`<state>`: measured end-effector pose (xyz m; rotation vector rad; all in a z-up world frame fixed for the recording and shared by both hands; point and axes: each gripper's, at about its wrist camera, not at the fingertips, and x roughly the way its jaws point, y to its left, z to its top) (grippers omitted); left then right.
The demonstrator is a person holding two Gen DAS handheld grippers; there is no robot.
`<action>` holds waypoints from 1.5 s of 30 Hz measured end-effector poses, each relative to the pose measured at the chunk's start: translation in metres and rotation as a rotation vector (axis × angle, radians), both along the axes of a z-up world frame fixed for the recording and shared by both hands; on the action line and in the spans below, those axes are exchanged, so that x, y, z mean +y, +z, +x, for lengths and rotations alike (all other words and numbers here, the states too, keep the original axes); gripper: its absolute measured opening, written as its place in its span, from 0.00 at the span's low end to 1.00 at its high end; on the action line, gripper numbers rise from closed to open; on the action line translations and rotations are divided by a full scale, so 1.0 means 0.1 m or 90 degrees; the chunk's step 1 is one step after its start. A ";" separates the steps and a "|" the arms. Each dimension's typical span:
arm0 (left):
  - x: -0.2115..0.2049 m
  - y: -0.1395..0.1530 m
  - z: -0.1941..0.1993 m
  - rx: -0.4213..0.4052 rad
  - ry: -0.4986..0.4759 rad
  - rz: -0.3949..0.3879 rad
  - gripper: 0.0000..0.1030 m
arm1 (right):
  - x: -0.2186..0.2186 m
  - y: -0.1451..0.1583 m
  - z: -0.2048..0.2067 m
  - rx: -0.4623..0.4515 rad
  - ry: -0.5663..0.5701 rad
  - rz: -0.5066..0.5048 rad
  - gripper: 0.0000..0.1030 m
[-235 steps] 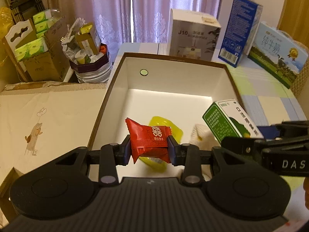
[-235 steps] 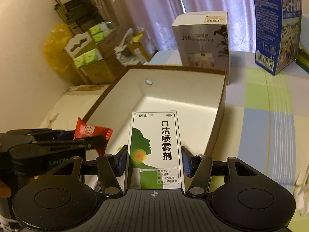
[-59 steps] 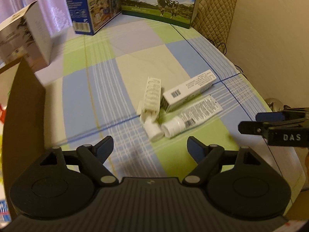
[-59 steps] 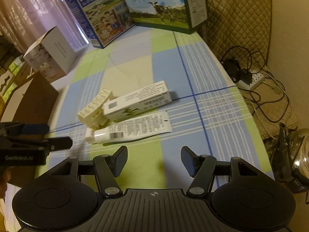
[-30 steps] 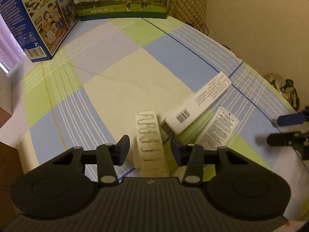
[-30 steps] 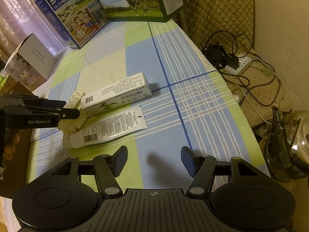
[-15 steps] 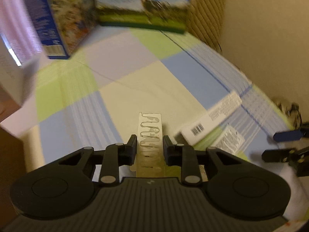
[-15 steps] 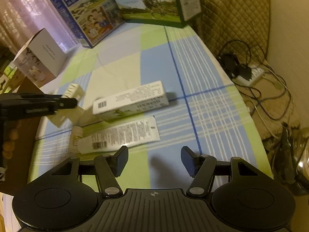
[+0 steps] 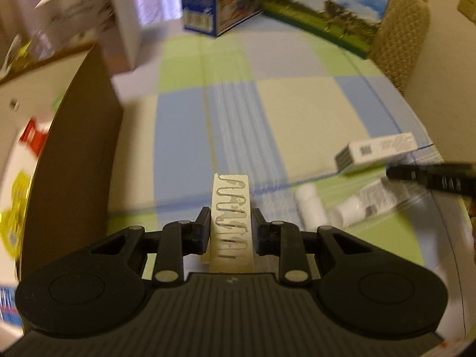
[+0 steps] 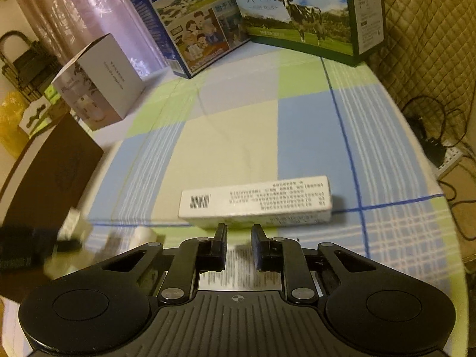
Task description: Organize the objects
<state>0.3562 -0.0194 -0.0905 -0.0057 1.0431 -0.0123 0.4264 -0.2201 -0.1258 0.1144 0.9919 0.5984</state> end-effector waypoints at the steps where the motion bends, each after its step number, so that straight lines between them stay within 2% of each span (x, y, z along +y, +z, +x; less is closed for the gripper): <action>1: 0.01 -0.02 -0.06 0.005 0.005 -0.004 0.22 | 0.00 -0.03 0.03 0.010 0.003 0.010 0.16; 6: 0.02 -0.13 -0.28 0.024 0.024 -0.009 0.22 | -0.04 -0.09 0.03 0.041 -0.001 0.028 0.16; 9: 0.05 -0.19 -0.37 0.036 0.038 -0.010 0.22 | -0.09 -0.11 -0.07 0.095 -0.001 0.049 0.16; 11: 0.06 -0.21 -0.41 0.039 0.043 -0.013 0.22 | -0.13 -0.10 -0.18 0.108 -0.002 0.063 0.16; 13: 0.07 -0.21 -0.45 0.037 0.045 -0.014 0.22 | -0.11 -0.09 -0.27 0.123 0.016 0.049 0.16; 16: 0.08 -0.22 -0.48 0.036 0.048 -0.017 0.22 | -0.10 -0.03 -0.31 0.085 0.028 0.044 0.16; 22: 0.07 -0.22 -0.48 0.032 0.050 -0.016 0.23 | 0.02 -0.01 0.01 0.044 0.003 0.045 0.16; 27: 0.09 -0.22 -0.50 0.031 0.057 -0.019 0.23 | 0.09 -0.17 0.08 0.070 0.011 0.020 0.16; 34: 0.14 -0.28 -0.56 0.049 0.071 -0.024 0.23 | -0.13 -0.20 -0.20 0.133 -0.009 0.060 0.16; 39: 0.14 -0.30 -0.61 0.050 0.068 -0.027 0.23 | -0.25 -0.16 -0.47 0.149 -0.031 0.062 0.17; 40: 0.14 -0.31 -0.61 0.049 0.067 -0.028 0.23 | -0.27 -0.15 -0.51 0.154 -0.041 0.066 0.20; 42: 0.15 -0.31 -0.61 0.052 0.068 -0.031 0.23 | -0.32 -0.12 -0.58 0.151 -0.056 0.109 0.39; 43: 0.15 -0.32 -0.61 0.055 0.068 -0.031 0.23 | -0.30 -0.10 -0.62 0.137 -0.052 0.127 0.53; 45: 0.14 -0.33 -0.61 0.054 0.068 -0.026 0.23 | -0.17 -0.01 -0.70 0.084 -0.016 0.108 0.58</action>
